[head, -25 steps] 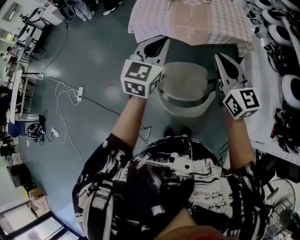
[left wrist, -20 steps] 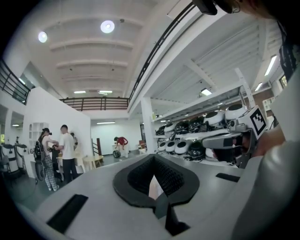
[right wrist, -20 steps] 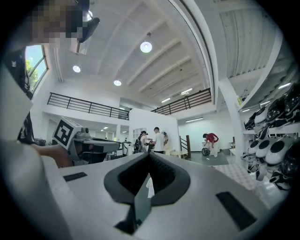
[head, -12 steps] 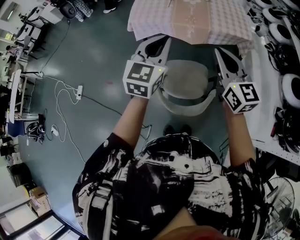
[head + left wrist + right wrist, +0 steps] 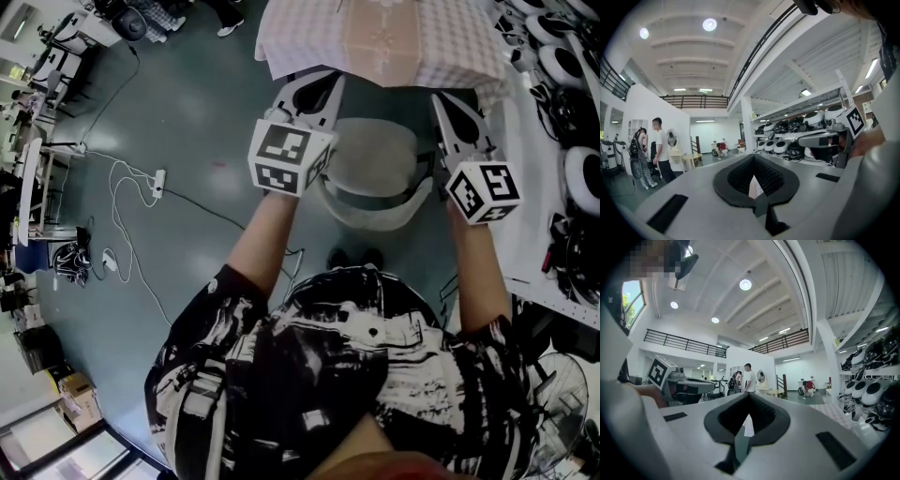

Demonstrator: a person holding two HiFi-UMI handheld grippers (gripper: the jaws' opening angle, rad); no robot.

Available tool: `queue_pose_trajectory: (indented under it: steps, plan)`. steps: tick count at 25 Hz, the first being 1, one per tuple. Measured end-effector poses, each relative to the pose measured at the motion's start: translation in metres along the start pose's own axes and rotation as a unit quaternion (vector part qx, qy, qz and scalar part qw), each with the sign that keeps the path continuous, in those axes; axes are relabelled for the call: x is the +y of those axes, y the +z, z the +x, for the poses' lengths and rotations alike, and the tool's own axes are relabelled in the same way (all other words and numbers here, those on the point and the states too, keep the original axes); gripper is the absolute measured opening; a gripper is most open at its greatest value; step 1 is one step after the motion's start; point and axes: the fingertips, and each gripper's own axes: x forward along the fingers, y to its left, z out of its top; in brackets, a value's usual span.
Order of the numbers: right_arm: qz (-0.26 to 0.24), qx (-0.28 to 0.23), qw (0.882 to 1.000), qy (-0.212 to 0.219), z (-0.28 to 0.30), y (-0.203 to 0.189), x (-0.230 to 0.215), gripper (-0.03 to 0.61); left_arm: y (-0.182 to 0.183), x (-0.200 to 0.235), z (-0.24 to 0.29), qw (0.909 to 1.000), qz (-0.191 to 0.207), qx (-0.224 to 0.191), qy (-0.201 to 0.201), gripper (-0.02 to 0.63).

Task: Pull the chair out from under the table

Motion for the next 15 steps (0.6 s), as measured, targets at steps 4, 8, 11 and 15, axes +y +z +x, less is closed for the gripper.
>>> queue_pose_trajectory:
  steps: [4, 8, 11, 15]
  plan:
    - [0.000, 0.000, 1.000, 0.001, -0.0014, -0.0011, 0.0005, -0.002, -0.0019, -0.0011, -0.0005, 1.0000, -0.001, 0.001, 0.001, 0.000]
    - [-0.002, 0.000, 1.000, 0.001, -0.0012, 0.0010, 0.0025, -0.002, -0.0012, -0.0008, -0.0023, 1.0000, -0.001, 0.002, 0.000, 0.000]
    - [-0.003, -0.001, 1.000, 0.001, -0.0003, 0.0039, 0.0064, -0.003, 0.0006, 0.0011, -0.0055, 1.0000, -0.001, 0.001, 0.000, 0.000]
    - [-0.004, -0.001, 1.000, 0.002, 0.0010, 0.0042, 0.0089, -0.002, -0.0001, 0.0027, -0.0062, 1.0000, -0.001, 0.001, -0.001, 0.000]
